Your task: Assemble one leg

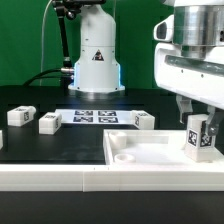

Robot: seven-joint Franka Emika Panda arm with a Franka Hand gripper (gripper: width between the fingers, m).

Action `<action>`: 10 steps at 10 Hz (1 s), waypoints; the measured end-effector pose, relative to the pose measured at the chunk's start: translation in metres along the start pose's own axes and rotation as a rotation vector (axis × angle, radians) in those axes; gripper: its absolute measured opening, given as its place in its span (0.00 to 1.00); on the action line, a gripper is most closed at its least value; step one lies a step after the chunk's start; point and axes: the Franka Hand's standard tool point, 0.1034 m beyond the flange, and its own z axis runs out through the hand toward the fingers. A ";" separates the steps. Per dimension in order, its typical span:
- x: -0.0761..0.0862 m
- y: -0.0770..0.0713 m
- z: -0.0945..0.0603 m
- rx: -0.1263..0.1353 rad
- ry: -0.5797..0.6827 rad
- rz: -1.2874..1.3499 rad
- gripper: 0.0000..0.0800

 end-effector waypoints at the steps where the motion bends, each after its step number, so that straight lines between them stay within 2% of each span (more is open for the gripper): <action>1: 0.000 0.000 0.000 0.000 0.000 -0.003 0.69; 2: -0.002 0.001 0.000 -0.008 -0.002 -0.036 0.78; 3: -0.005 0.001 0.000 -0.023 -0.008 -0.061 0.78; 8: -0.007 0.000 0.000 -0.020 -0.012 -0.520 0.81; 10: -0.010 0.000 0.000 -0.027 0.002 -0.680 0.81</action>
Offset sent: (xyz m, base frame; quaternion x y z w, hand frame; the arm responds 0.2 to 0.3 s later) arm 0.0013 0.0068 0.0023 -0.0227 -0.0163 -0.0612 0.9977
